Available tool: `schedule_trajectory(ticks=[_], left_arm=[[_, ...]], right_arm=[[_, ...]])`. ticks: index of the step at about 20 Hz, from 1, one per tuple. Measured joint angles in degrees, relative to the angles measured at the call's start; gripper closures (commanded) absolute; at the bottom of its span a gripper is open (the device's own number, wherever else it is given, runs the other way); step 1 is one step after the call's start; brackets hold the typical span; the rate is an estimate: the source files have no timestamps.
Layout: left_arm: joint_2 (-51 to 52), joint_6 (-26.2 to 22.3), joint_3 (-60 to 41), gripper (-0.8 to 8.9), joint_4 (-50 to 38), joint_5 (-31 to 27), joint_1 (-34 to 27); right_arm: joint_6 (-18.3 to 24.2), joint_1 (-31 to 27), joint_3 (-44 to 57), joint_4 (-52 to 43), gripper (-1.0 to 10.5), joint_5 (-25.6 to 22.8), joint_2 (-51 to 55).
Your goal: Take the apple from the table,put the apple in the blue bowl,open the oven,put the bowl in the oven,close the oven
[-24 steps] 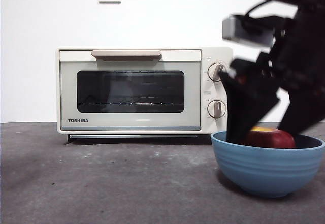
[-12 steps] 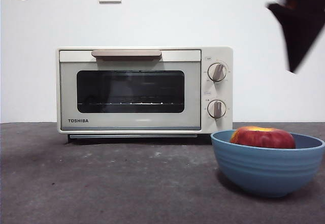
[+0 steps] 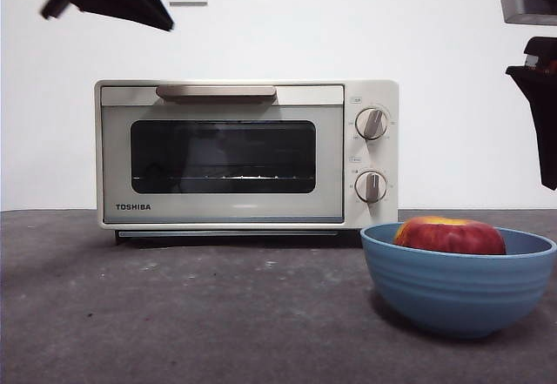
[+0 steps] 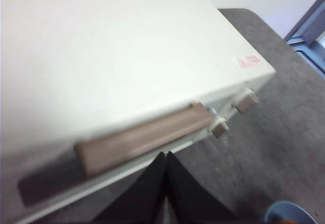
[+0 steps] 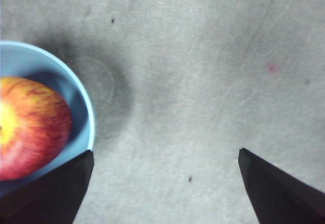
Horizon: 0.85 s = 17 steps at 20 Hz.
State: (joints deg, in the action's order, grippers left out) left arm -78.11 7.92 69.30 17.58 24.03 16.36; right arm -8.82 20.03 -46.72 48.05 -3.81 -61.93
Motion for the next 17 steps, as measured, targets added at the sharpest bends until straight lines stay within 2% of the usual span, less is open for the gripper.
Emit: schedule_trajectory(ticks=[4,8,17], left_arm=[[-7.56,-1.92,4.87,8.06,-0.2,-2.97,2.14],[-11.47,-3.82,4.98,8.06,-1.62,-6.05,3.04],[-13.03,-5.66,5.64,8.06,-1.79,-6.78,3.87]], right_arm=[[0.0,-2.4,0.0,0.02,4.9,1.27,0.0],[0.0,-2.58,0.0,-0.04,4.9,1.33,0.0],[0.0,-2.58,0.0,-0.52,4.9,2.82,0.0]])
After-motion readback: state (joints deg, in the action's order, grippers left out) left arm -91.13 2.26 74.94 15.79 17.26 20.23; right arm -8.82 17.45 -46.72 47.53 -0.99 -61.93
